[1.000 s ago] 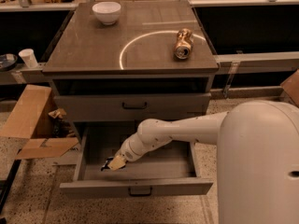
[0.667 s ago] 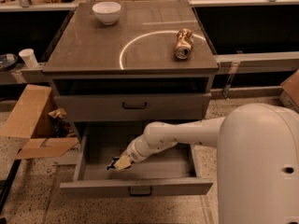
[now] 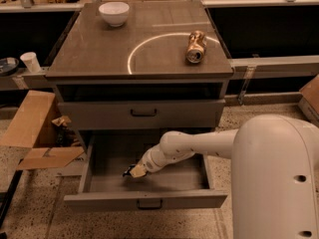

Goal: Place rxbar blueberry into middle drawer

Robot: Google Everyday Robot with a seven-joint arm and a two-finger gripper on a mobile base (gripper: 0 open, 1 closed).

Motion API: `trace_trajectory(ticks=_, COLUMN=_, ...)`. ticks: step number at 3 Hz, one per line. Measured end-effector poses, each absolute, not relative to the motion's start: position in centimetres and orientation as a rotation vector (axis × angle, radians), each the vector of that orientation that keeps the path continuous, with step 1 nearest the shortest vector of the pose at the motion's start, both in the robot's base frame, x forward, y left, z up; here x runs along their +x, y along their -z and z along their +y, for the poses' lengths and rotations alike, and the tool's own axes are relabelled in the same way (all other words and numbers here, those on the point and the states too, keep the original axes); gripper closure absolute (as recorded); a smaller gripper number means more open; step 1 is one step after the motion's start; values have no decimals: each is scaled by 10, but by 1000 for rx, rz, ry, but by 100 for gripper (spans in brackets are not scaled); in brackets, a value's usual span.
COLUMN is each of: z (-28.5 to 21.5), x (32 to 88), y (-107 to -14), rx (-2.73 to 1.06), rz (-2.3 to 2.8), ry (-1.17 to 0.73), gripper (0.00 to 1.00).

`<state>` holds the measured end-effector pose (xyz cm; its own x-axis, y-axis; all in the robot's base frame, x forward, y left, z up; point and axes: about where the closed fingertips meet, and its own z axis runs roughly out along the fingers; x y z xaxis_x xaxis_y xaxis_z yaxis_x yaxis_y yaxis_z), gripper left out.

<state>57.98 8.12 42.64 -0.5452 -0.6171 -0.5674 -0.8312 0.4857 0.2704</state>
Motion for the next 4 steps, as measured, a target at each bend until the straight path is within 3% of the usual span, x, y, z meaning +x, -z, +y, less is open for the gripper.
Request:
trace_trajectory(ticks=1, z=81, x=580, y=-426, rx=-1206, rz=2340, ry=-741, gripper=11)
trace_trajectory(ticks=2, z=77, x=580, y=-431, rx=-1203, rz=2332, ry=-747, gripper=0)
trace_trajectory(ticks=4, z=75, x=530, y=-493, rx=-1221, rz=2187, ry=-806, gripper=0)
